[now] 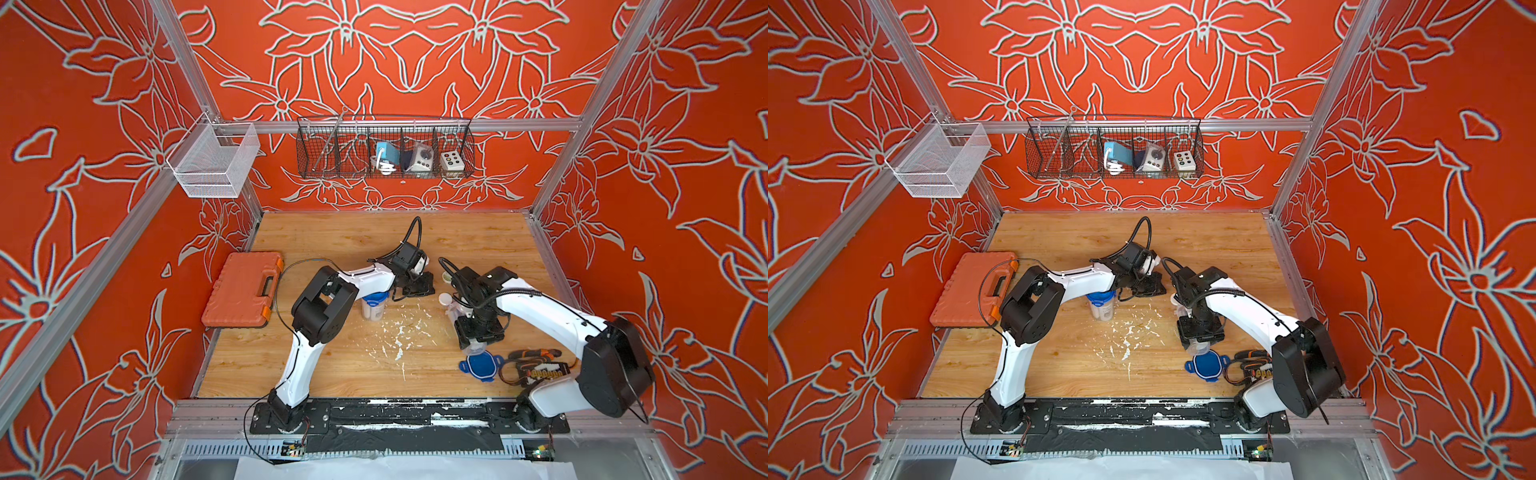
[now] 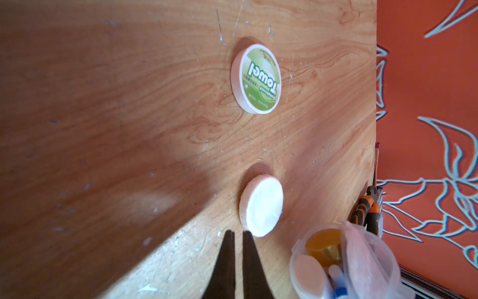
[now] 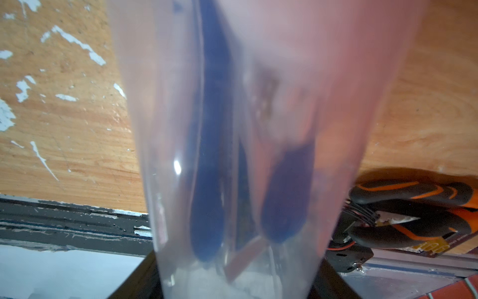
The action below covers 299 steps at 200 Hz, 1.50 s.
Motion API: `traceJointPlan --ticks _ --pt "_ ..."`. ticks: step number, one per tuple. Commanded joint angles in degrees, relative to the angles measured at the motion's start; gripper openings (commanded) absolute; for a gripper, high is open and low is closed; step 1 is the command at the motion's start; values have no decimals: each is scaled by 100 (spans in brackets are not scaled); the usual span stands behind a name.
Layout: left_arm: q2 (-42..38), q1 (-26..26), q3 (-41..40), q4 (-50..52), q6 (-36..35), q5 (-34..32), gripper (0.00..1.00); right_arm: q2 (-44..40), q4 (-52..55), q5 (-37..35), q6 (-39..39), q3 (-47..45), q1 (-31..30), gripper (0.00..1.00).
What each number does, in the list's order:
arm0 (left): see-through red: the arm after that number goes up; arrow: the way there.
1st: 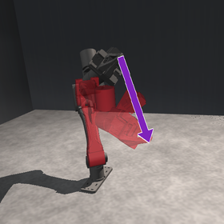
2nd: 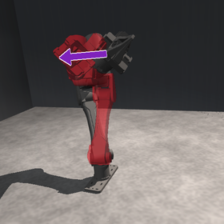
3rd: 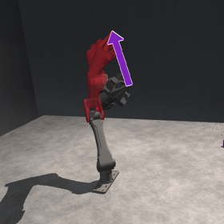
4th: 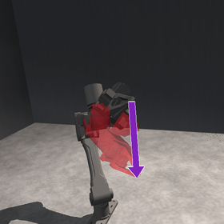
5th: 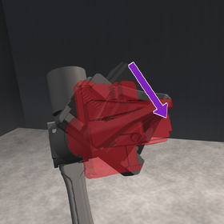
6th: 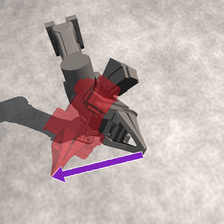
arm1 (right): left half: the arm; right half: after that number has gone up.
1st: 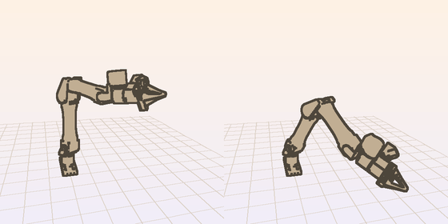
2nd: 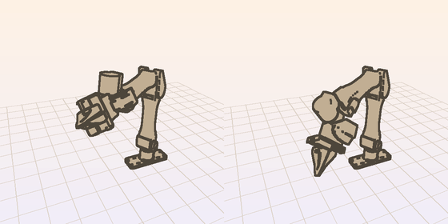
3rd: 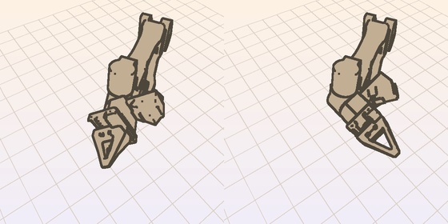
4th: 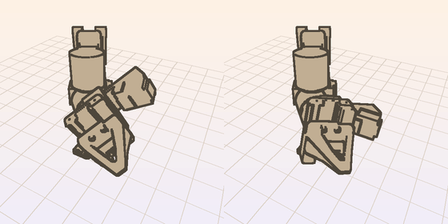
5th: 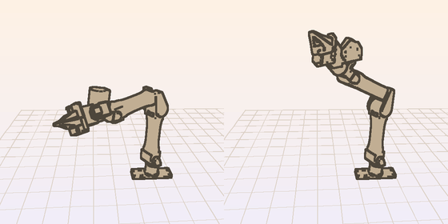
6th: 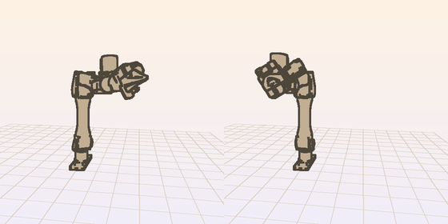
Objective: Take out toiletry kits
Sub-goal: 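Pour the toiletry kits out of the container.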
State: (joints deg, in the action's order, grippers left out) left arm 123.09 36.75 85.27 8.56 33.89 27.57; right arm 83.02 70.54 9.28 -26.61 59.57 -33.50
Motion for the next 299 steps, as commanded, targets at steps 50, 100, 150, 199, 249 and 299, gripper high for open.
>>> traceJointPlan --ticks 50,100,150,199,249,299 --pt "145 51 145 193 -117 55 7 -151 584 211 196 114 123 53" --pt "147 51 142 197 -96 70 7 173 630 322 299 297 235 51" --pt "73 56 340 304 -102 106 18 -302 914 584 173 79 229 51" --pt "-129 65 534 498 -42 114 30 -785 1392 496 56 -35 208 53" --pt "-389 89 811 764 -63 148 36 -1029 1703 770 32 -100 81 53" --pt "-775 74 1129 1091 -129 4 37 -1312 2113 804 -7 302 -132 54"
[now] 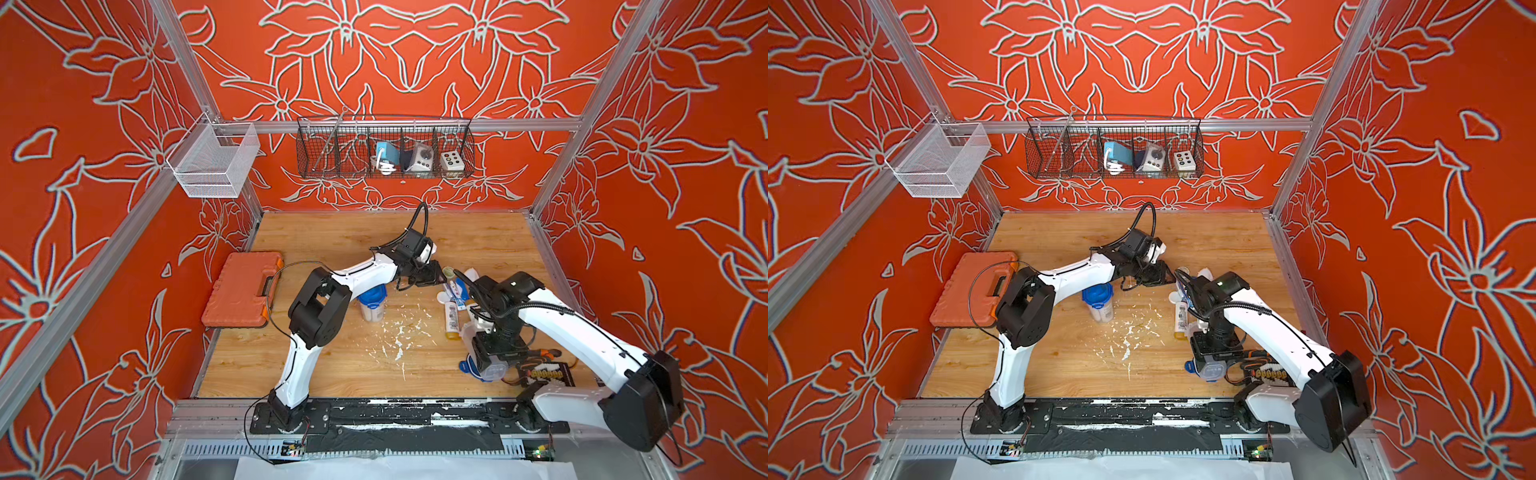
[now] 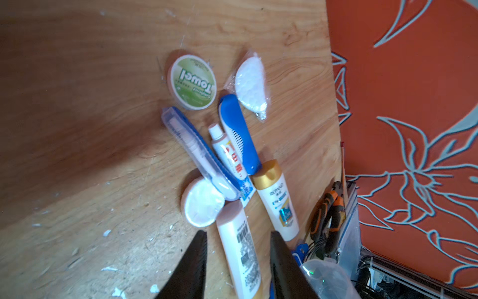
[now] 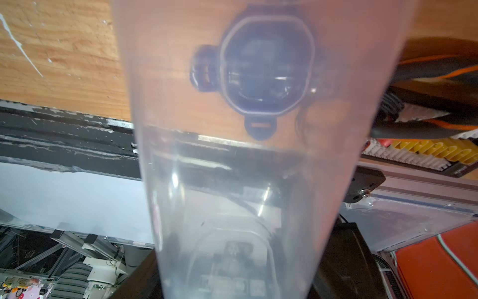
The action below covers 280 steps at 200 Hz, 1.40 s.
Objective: Take out toiletry kits
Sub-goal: 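Pour the toiletry kits out of the container, then place the container at the center of the board.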
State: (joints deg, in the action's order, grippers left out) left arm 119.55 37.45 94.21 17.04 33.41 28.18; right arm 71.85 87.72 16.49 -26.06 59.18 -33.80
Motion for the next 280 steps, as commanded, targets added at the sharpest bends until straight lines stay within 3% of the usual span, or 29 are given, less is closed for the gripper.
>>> traceJointPlan --ticks 1,30,67,90,118,139,167,183,227,255,280 --pt "-426 -3 237 250 -80 -62 37 -197 399 78 -72 358 -110 54" --pt "-855 -39 315 327 -47 -88 38 -162 108 -135 -341 1165 -447 54" --pt "-1752 -268 137 760 -378 -462 40 302 -1330 -678 -844 1642 -889 52" --pt "-2895 -719 -1017 810 -579 -1247 41 603 -2443 -1173 -1317 1506 -1053 52" --pt "-4351 -1547 -2512 674 -630 -1113 44 1060 -3924 -1021 -1745 1011 -1094 52" --pt "-5122 -1883 -3156 920 -837 -1241 46 1777 -3945 -1174 -1646 1163 -1204 49" --pt "-6062 -1891 -4006 1033 -849 -2074 45 2373 -3917 -1606 -1777 1152 -1285 47" --pt "-6588 -1899 -4427 893 -673 -2231 47 2601 -3882 -1815 -1858 1131 -1287 48" --pt "-6579 -1901 -4827 702 -136 -1856 47 3003 -3446 -2202 -1794 1151 -1235 48" --pt "-6454 -1899 -5317 192 207 -1107 45 2850 -3262 -2534 -1759 963 -1174 49" --pt "-6338 -1899 -5518 34 262 -821 45 2730 -3413 -2389 -1667 786 -1039 54"
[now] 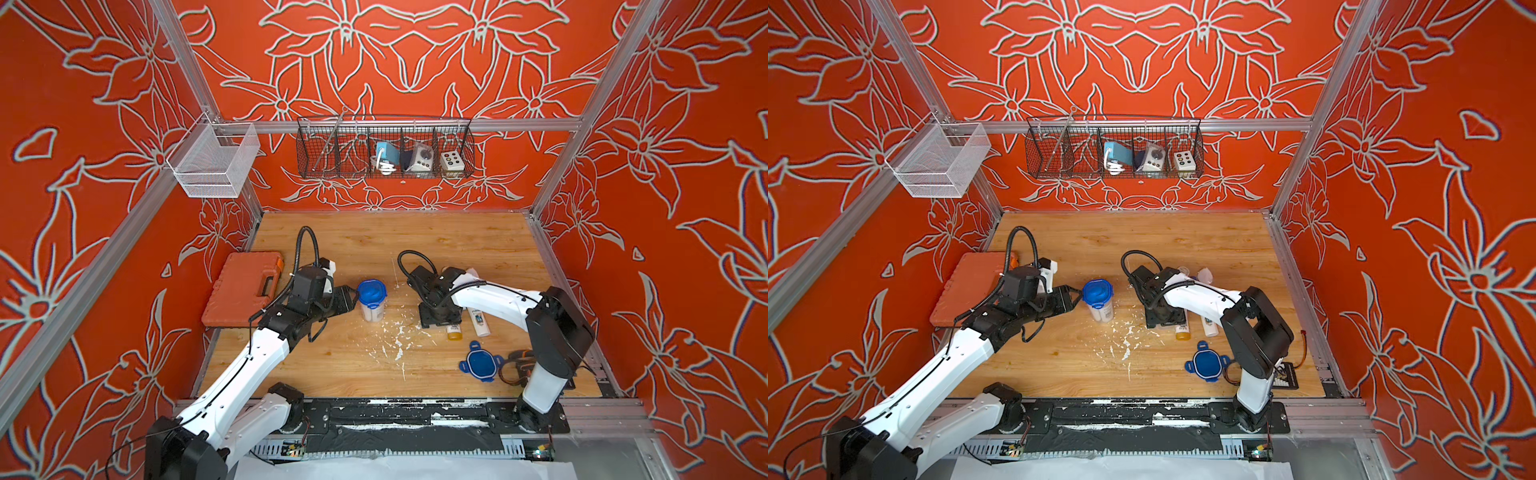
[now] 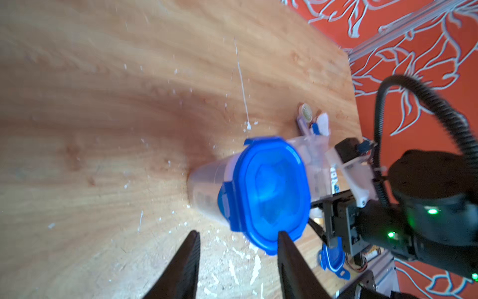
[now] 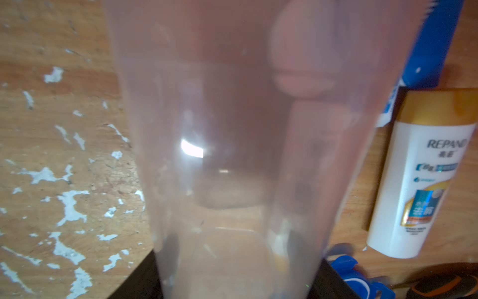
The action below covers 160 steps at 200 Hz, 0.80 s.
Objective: Take out toiletry kits
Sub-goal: Place the container at the center of the board, then unfasten the latch on the container.
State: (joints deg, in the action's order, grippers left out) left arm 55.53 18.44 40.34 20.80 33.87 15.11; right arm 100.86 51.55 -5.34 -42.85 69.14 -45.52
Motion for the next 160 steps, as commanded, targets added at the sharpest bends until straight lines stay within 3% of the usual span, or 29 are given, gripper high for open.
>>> traceJointPlan --ticks 1,38,85,97,110,127,141,160 --pt "63 2 -135 -350 217 489 45 -175 197 -204 17 -210 132 55" --pt "63 2 122 -208 -8 349 50 -566 173 86 457 35 149 71" --pt "63 -37 640 260 -306 2 65 -2106 -251 677 761 99 162 87" --pt "66 -59 773 359 -331 78 68 -2500 -928 1375 854 -84 234 81" --pt "281 -107 805 296 -353 321 72 -2841 -2042 2491 757 -473 465 56" --pt "588 -218 748 67 -402 1040 72 -2978 -4107 4307 -143 -1187 979 39" --pt "973 -288 748 -28 -483 1602 65 -2681 -5495 5312 -848 -1476 1206 32" --pt "1336 -415 646 -238 -464 2132 61 -2089 -6822 6077 -1472 -1557 1237 29"
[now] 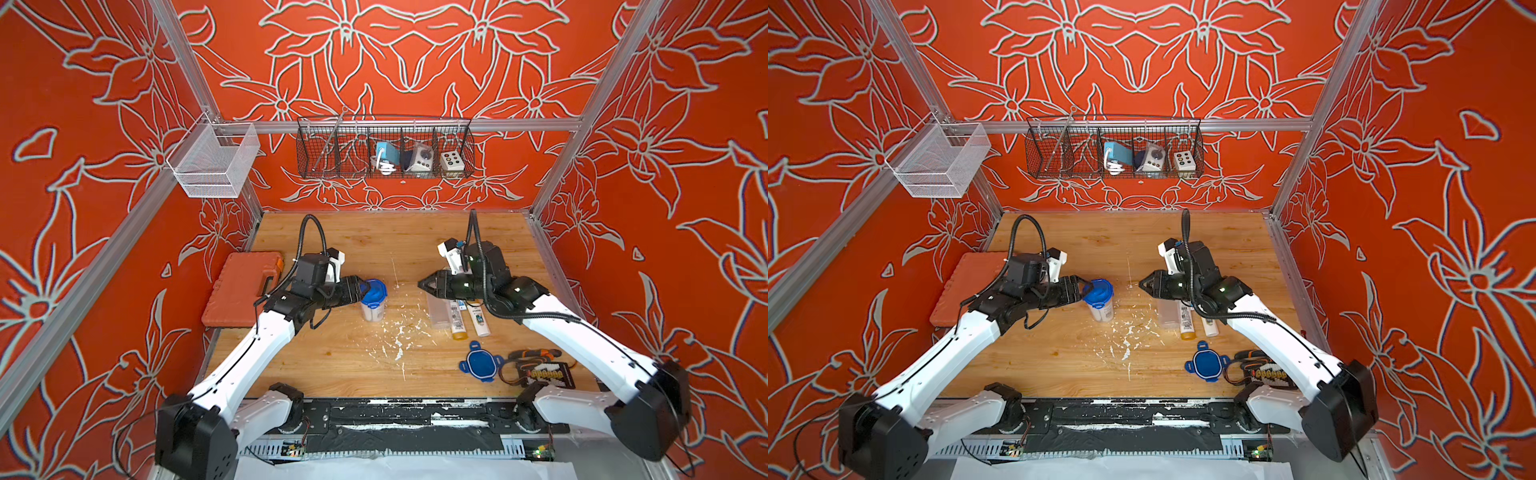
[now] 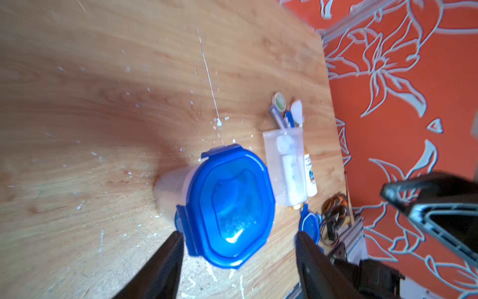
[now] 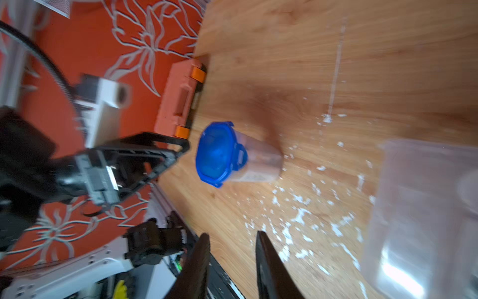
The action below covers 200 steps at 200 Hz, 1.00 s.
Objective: Take out toiletry kits
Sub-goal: Unfasten the latch on the container.
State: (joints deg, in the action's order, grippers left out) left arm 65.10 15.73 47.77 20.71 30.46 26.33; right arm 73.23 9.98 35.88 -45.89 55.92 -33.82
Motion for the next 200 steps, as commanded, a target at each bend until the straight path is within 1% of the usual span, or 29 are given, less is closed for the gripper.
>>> traceJointPlan --ticks 1,10,19,44,63,90,111,124,145,167,183,200 --pt "389 -151 -108 -245 -121 1039 60 710 -2732 1979 -1203 -242 64 29" --pt "461 -191 -147 -374 -102 1229 60 957 -3171 2139 -1415 -303 63 29" --pt "492 -201 -162 -430 -97 1252 60 1197 -3447 2269 -1537 -327 71 29" --pt "592 -254 -141 -372 -144 1129 60 1677 -3832 2354 -1751 -456 78 28" --pt "670 -310 -85 -286 -218 1173 60 1884 -3875 2291 -1752 -577 78 29" --pt "553 -379 -57 -276 -216 1054 67 2043 -4018 2204 -1841 -732 99 38" --pt "567 -583 -5 -261 -201 1001 67 2165 -4264 2222 -1963 -810 128 40" --pt "669 -716 29 -298 -191 1143 66 2200 -4267 2231 -1959 -827 130 40" --pt "894 -731 168 -326 -229 1427 60 2204 -4042 2196 -1808 -854 124 34" --pt "965 -729 205 -420 -222 1507 59 2213 -4064 2189 -1799 -949 124 32" --pt "999 -729 207 -484 -216 1570 59 2239 -4295 2211 -1898 -1021 129 32" --pt "1111 -724 150 -612 -161 1752 59 2307 -4541 2243 -2032 -1057 125 34"
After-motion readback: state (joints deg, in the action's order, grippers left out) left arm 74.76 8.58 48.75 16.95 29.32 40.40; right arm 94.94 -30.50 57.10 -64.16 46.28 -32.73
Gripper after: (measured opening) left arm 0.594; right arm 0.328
